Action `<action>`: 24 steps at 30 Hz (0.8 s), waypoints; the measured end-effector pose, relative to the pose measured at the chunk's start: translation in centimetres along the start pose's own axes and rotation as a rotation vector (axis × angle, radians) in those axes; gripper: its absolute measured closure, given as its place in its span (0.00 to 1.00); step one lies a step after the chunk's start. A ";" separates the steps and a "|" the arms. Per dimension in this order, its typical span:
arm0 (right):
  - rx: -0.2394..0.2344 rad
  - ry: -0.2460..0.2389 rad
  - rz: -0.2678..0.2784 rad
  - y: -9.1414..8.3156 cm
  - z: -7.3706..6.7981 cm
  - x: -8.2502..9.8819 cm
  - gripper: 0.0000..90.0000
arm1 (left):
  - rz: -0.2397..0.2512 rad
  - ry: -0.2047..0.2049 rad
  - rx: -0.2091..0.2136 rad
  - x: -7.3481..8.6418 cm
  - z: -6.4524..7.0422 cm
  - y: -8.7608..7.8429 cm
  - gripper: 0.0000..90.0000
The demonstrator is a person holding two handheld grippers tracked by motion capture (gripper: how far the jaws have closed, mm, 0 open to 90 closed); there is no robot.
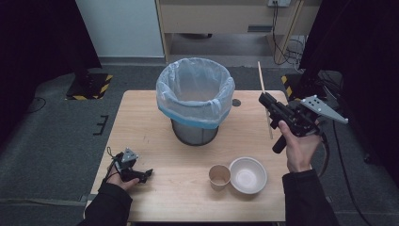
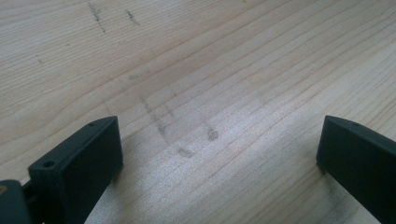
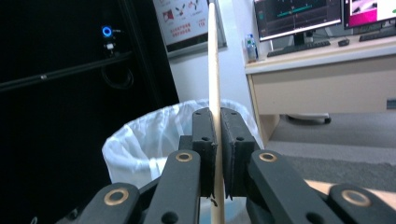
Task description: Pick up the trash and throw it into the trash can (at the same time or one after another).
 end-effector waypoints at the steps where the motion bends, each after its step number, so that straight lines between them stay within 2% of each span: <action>1: -0.005 0.002 0.006 0.2 -0.1 -0.3 0.95 | 0.000 0.000 0.000 0.0 0.0 0.0 0.00; 15: -0.035 -0.016 0.068 2.7 -2.0 -4.0 0.95 | 0.000 0.000 0.000 0.0 0.0 0.0 0.00; 24: -0.047 -0.023 0.083 4.6 -2.7 -5.4 0.95 | 0.002 0.000 -0.001 0.0 0.0 0.0 0.00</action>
Point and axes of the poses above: each handheld gripper's, and its own axes: y roughly forward along the jaws, x roughly out of its underside, z roughly to its right, the point moved 7 cm from there along y, roughly forward along the jaws, and after that the axes turned 6 degrees about y, right-handed, at the moved point
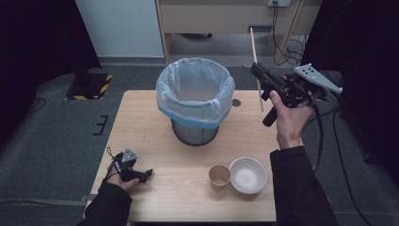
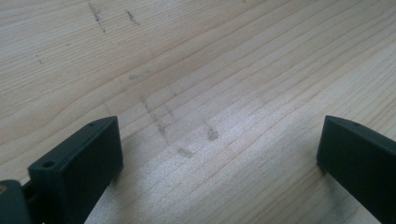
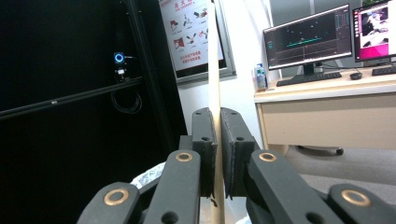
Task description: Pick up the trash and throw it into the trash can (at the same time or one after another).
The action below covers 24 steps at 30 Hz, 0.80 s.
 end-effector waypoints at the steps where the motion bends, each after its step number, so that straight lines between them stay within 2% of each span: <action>1: -0.004 0.003 0.004 0.2 0.0 -0.1 0.95 | 0.000 0.000 0.000 0.0 0.0 0.0 0.00; 11: -0.017 0.002 0.001 2.3 -0.8 -0.1 0.95 | 0.000 0.000 0.000 0.0 0.0 0.0 0.00; 13: -0.029 0.011 0.010 2.7 -1.0 -0.4 0.95 | 0.000 0.000 0.000 0.0 0.0 0.0 0.00; 18: -0.045 -0.004 0.020 3.8 -1.6 -1.2 0.95 | 0.000 0.000 -0.001 0.0 0.0 0.0 0.00; 24: -0.048 -0.004 0.016 5.3 -1.6 -1.2 0.95 | 0.001 0.000 0.000 0.0 0.0 0.0 0.00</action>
Point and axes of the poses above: each handheld gripper's, and its own axes: y roughly forward along the jaws, x roughly out of its underside, z roughly to its right, the point moved 7 cm from there along y, roughly forward along the jaws, and after that the axes turned 6 degrees about y, right-handed, at the moved point
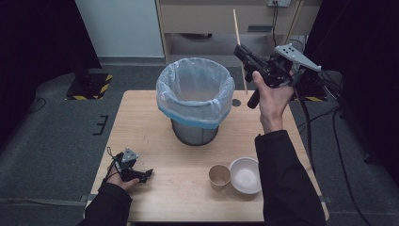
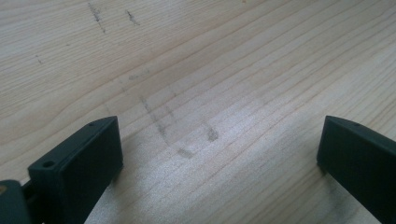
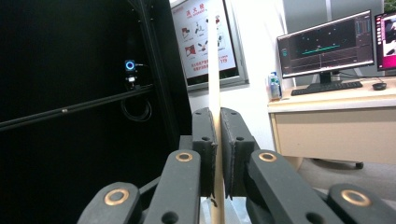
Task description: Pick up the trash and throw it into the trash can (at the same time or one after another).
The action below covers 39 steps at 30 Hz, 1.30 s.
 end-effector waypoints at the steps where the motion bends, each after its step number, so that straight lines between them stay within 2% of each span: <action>1: -0.001 -0.002 -0.001 0.2 0.0 0.0 0.95 | -0.001 0.000 0.000 0.0 0.0 0.0 0.00; 8: -0.017 -0.005 -0.010 2.1 -0.6 0.3 0.95 | 0.000 0.001 0.001 0.0 0.0 0.0 0.00; 10: -0.022 0.009 -0.007 2.6 -0.7 0.5 0.95 | -0.002 0.001 0.002 0.0 0.0 0.0 0.00; 17: -0.024 0.009 -0.020 4.3 -0.5 1.6 0.95 | -0.002 0.001 0.002 0.0 0.0 0.0 0.00; 31: -0.013 0.007 -0.027 7.5 -0.2 3.9 0.95 | -0.004 0.004 0.003 0.0 0.0 0.0 0.00; 39: 0.012 -0.004 -0.065 9.4 0.2 5.7 0.95 | -0.003 0.003 0.002 0.0 0.0 0.0 0.00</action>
Point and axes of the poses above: each handheld gripper's, and its own axes: y roughly forward along the jaws, x roughly out of its underside, z roughly to its right, the point moved 7 cm from there along y, roughly forward along the jaws, and after that the axes turned 6 degrees about y, right-handed, at the moved point
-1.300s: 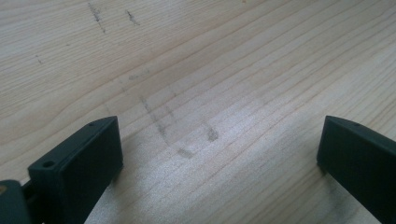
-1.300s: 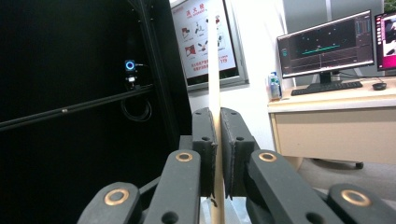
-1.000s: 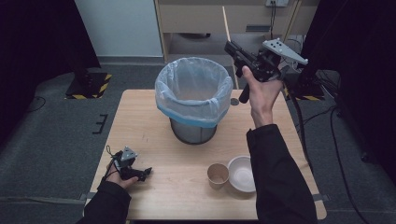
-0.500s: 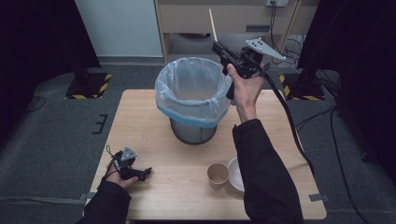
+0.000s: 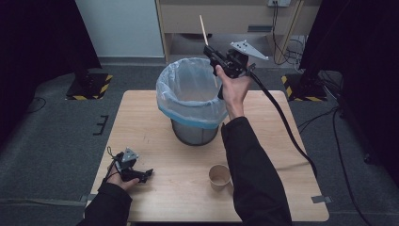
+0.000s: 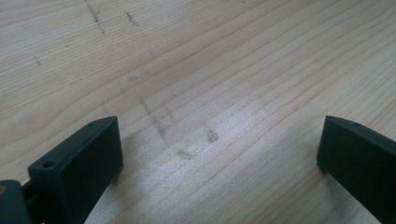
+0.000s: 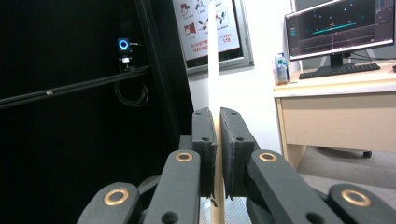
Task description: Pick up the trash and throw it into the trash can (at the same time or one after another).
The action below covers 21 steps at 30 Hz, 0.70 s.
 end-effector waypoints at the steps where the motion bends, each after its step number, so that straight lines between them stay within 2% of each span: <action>1: 0.001 0.000 -0.003 0.2 0.0 0.1 0.95 | 0.000 0.000 0.000 0.0 0.0 0.0 0.00; 3: 0.001 0.000 -0.002 0.6 0.1 0.3 0.93 | 0.000 0.000 0.000 0.0 0.0 0.0 0.00; 5: -0.012 0.014 -0.002 0.9 0.2 0.4 0.84 | 0.000 0.000 0.001 0.0 0.0 0.0 0.00; 10: -0.008 -0.009 -0.015 0.5 0.3 0.2 0.75 | 0.000 0.000 0.001 0.0 0.0 0.0 0.00; 13: -0.010 -0.015 -0.010 -1.0 0.1 -0.8 0.68 | 0.000 0.001 0.001 0.0 0.0 0.0 0.00; 14: -0.010 -0.015 -0.010 -1.0 0.1 -0.8 0.68 | 0.000 0.001 0.001 0.0 0.0 0.0 0.00; 16: -0.004 -0.037 -0.017 -2.4 0.0 -1.5 0.61 | 0.000 0.001 0.001 0.0 0.0 0.0 0.00; 20: -0.004 -0.062 -0.033 -4.6 -0.2 -2.4 0.56 | 0.000 0.001 0.001 0.0 0.0 0.0 0.00; 21: -0.004 -0.062 -0.033 -4.6 -0.2 -2.4 0.56 | 0.000 0.001 0.001 0.0 0.0 0.0 0.00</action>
Point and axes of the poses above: each handheld gripper's, and its own axes: y roughly forward along the jaws, x roughly out of its underside, z roughly to its right, the point moved 7 cm from there along y, roughly forward along the jaws, and after that the axes turned 6 degrees about y, right-handed, at the moved point
